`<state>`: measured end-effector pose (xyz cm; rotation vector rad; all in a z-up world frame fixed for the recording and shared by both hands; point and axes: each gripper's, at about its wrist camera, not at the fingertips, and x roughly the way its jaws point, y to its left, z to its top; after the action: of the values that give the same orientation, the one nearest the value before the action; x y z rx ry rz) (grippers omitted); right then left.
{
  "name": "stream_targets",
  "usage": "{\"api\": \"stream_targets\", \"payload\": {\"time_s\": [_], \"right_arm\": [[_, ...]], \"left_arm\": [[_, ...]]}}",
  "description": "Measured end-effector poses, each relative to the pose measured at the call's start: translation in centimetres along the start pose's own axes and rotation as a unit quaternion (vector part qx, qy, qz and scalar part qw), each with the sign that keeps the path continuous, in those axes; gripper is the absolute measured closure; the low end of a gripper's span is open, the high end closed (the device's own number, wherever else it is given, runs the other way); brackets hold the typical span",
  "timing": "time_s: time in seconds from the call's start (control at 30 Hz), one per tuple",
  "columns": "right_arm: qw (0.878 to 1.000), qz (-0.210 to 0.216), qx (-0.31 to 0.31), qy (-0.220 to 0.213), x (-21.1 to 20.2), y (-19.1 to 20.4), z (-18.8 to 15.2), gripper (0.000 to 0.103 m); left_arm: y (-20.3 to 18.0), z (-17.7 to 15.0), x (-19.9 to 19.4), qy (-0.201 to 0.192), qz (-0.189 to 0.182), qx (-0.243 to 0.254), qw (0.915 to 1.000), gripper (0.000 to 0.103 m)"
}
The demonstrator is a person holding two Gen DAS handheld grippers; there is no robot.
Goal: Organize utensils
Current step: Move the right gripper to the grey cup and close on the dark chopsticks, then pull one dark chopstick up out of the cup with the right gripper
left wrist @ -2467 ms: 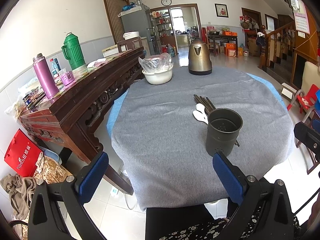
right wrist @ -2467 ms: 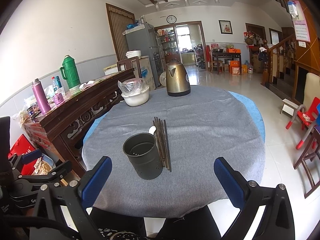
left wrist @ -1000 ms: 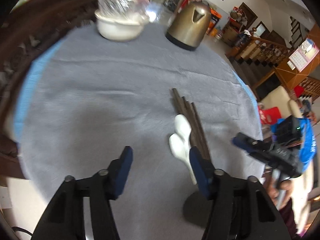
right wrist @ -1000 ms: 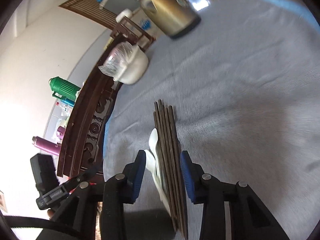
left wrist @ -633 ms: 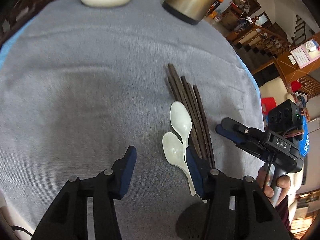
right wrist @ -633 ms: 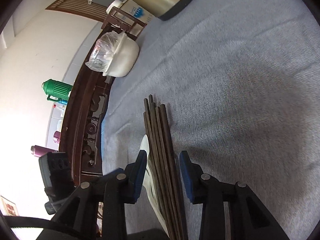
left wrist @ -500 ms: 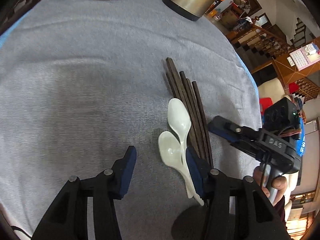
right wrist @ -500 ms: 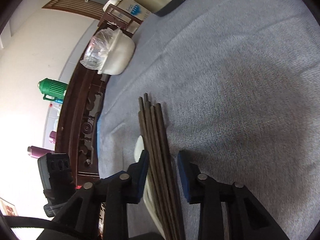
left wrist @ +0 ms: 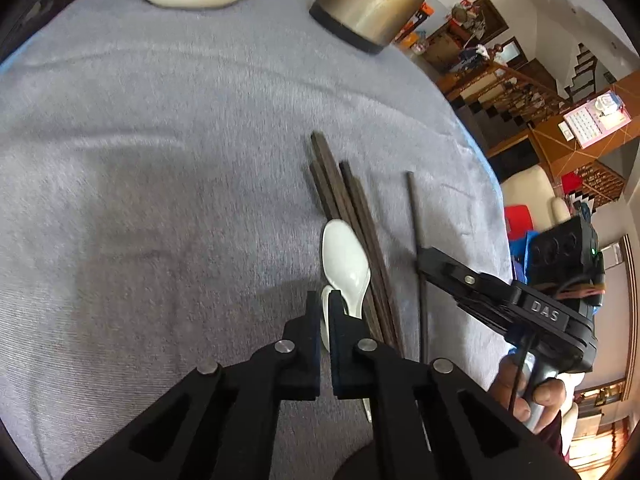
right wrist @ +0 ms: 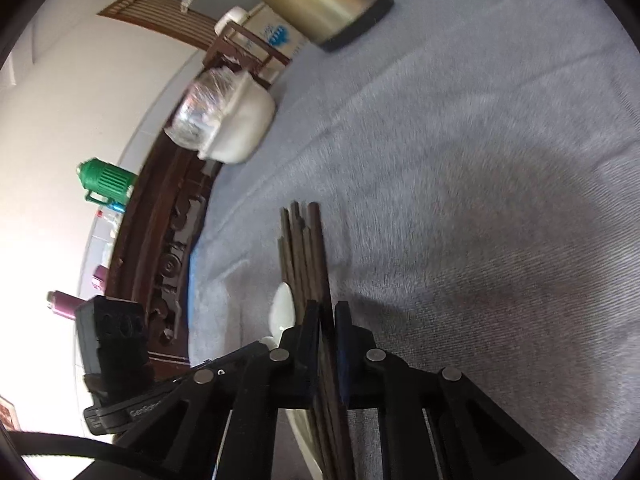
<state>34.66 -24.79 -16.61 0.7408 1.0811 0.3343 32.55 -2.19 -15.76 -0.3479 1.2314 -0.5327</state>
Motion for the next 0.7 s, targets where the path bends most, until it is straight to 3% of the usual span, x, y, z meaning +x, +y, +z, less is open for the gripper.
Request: {"api": "stream_targets", "payload": {"time_s": [0.23, 0.37, 0.5, 0.7], "right_arm": [[0.997, 0.011, -0.038, -0.069, -3.9, 2.0, -0.2, 0.095], [0.994, 0.003, -0.045, -0.099, -5.5, 2.0, -0.6, 0.095], [0.993, 0.002, -0.038, -0.115, -6.3, 1.4, -1.0, 0.096], [0.992, 0.001, -0.039, -0.122, -6.4, 1.2, -1.3, 0.096]], "left_arm": [[-0.7, 0.3, -2.8, -0.04, 0.015, 0.009, 0.9991, 0.101], [1.0, -0.2, -2.1, -0.014, 0.012, -0.025, 0.9995, 0.097], [1.0, -0.9, -0.3, 0.018, 0.001, -0.036, 0.9992, 0.073], [-0.4, -0.7, 1.3, 0.025, 0.002, -0.017, 0.9996, 0.075]]}}
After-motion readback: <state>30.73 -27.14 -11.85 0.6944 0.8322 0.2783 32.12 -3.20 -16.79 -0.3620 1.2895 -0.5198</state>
